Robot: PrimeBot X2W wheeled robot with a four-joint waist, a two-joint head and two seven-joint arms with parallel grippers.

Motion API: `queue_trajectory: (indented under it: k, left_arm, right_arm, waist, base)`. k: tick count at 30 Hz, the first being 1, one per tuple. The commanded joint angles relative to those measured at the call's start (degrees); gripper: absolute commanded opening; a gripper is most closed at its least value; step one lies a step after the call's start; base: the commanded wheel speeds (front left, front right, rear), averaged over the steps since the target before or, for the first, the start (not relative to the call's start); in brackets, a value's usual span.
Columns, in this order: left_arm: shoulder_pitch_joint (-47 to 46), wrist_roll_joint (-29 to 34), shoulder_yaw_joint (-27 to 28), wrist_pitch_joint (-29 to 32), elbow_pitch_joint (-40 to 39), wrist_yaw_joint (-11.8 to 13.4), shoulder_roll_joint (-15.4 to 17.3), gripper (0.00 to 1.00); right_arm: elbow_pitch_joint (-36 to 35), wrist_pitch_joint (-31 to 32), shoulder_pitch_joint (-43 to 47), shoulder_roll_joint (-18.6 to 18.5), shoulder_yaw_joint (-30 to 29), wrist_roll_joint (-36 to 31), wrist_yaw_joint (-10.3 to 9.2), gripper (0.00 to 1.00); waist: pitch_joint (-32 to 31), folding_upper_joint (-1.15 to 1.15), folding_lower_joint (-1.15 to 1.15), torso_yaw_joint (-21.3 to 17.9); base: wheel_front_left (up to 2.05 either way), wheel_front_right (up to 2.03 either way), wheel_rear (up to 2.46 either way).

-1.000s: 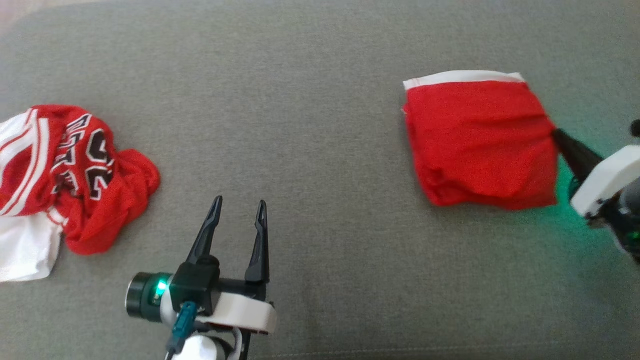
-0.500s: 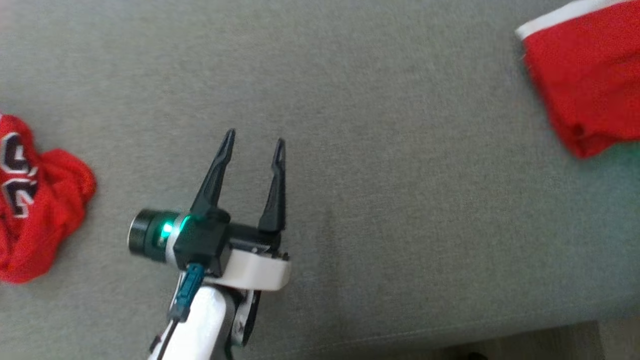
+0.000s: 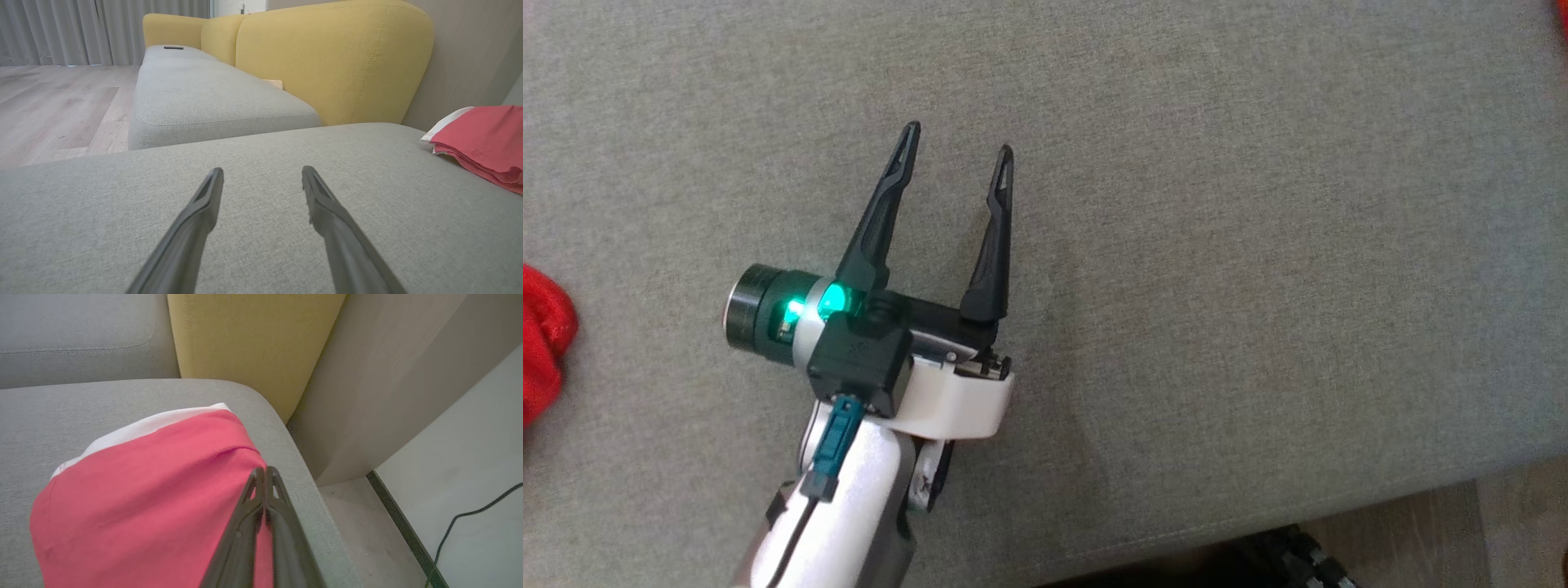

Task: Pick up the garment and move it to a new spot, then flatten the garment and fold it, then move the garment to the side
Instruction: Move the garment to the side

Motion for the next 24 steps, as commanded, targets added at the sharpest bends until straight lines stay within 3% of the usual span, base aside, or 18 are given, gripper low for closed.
queue_trajectory:
  k: [1, 2, 3, 4, 13, 24]
  left_arm:
    - [-0.78, 0.34, 1.07, -0.29, -1.73, 0.04, 0.34, 1.0]
    - [-0.83, 0.25, 0.9, -0.29, -1.54, 0.08, 0.33, 1.0]
    - [-0.81, 0.13, 0.71, -0.29, -1.36, 0.15, 0.32, 1.0]
    - [-0.7, 0.01, 0.57, -0.29, -1.19, 0.27, 0.31, 1.0]
    - [3.7, -1.47, 1.26, -0.29, 0.13, 1.75, 0.32, 1.0]
    - [15.53, -5.53, 6.0, -0.29, 6.05, 1.21, 0.72, 1.0]
  right_arm:
    - [1.12, -0.03, 0.92, -3.18, -0.75, -0.6, 0.42, 0.0]
    - [2.14, 0.14, 0.71, -2.86, -1.1, -0.84, 0.42, 0.07]
    - [3.28, 0.01, 0.48, -2.49, -1.51, -1.22, 0.42, 0.76]
    - [4.35, -0.12, 0.29, -2.03, -1.68, -1.89, 0.42, 1.0]
    - [8.35, -2.9, 3.4, 6.95, -0.35, -7.32, 0.42, 1.0]
    - [3.47, -9.58, 16.91, 20.02, 4.21, -6.68, 0.42, 1.0]
  waist:
    - [0.14, 0.0, -0.01, 0.06]
    - [-0.08, 0.0, -0.01, 0.22]
    - [-0.42, 0.0, -0.01, 0.4]
    - [-0.88, 0.0, -0.01, 0.59]
    - [-11.0, 0.0, -0.01, 3.09]
    - [-27.15, 0.0, -0.01, 5.67]
  base:
    - [0.0, 0.0, 0.0]
    - [0.0, 0.0, 0.0]
    - [0.0, 0.0, 0.0]
    - [0.0, 0.0, 0.0]
    - [0.0, 0.0, 0.0]
    - [0.0, 0.0, 0.0]
